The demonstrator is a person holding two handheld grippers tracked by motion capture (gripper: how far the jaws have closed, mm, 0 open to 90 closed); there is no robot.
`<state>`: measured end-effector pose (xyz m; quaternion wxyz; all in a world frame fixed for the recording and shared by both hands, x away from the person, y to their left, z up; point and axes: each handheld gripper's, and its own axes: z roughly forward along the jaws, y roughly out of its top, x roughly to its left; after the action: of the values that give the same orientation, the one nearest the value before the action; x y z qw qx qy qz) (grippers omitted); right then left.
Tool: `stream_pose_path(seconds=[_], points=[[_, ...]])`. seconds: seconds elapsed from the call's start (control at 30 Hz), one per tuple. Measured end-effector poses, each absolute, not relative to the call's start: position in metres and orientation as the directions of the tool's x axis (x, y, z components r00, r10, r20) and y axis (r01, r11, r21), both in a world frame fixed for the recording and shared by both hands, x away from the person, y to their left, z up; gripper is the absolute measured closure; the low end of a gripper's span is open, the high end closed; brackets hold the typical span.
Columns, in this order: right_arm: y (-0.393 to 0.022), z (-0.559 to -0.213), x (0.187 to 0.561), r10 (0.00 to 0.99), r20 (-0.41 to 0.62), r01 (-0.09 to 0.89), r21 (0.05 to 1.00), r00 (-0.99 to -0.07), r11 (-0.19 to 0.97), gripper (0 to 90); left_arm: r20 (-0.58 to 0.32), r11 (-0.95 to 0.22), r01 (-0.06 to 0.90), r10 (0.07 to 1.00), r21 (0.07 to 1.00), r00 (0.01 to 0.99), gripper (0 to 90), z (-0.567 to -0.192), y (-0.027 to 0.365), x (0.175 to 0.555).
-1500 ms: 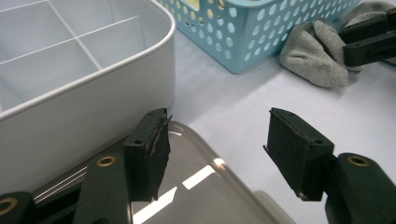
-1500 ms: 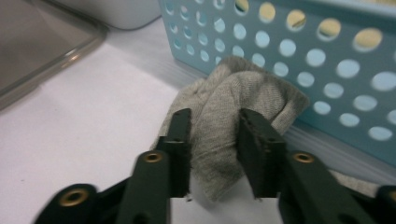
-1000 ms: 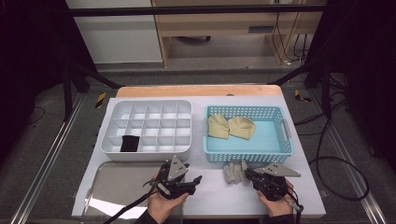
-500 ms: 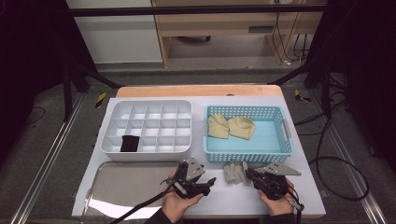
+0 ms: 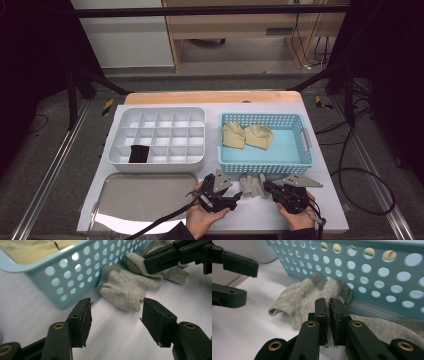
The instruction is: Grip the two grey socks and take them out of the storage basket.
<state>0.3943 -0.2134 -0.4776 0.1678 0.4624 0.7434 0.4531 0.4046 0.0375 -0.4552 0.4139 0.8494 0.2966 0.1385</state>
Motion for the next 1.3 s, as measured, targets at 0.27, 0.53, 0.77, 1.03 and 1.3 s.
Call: stream_pose_path(seconds=[0.27, 0.53, 0.77, 1.03, 1.3], points=[[-0.213, -0.480, 0.395, 0.838, 0.171, 0.539, 0.826, -0.519, 0.166, 84.6, -0.029, -0.477, 0.403, 0.617, 0.781, 0.786, 40.8, -0.464, 0.023, 0.406], [-0.212, -0.480, 0.396, 0.837, 0.172, 0.541, 0.825, -0.520, 0.167, 84.7, -0.038, -0.493, 0.423, 0.617, 0.761, 0.786, 48.1, -0.475, 0.011, 0.410], [-0.212, -0.479, 0.395, 0.836, 0.171, 0.538, 0.826, -0.521, 0.167, 84.7, -0.069, -0.498, 0.455, 0.615, 0.738, 0.785, 63.3, -0.482, 0.006, 0.413], [-0.215, -0.474, 0.393, 0.835, 0.172, 0.524, 0.837, -0.523, 0.156, 85.0, -0.084, -0.501, 0.466, 0.610, 0.729, 0.788, 79.6, -0.479, 0.010, 0.413], [-0.211, -0.467, 0.393, 0.811, 0.179, 0.493, 0.857, -0.557, 0.150, 85.3, -0.078, -0.510, 0.445, 0.590, 0.736, 0.804, 80.3, -0.466, 0.031, 0.380]])
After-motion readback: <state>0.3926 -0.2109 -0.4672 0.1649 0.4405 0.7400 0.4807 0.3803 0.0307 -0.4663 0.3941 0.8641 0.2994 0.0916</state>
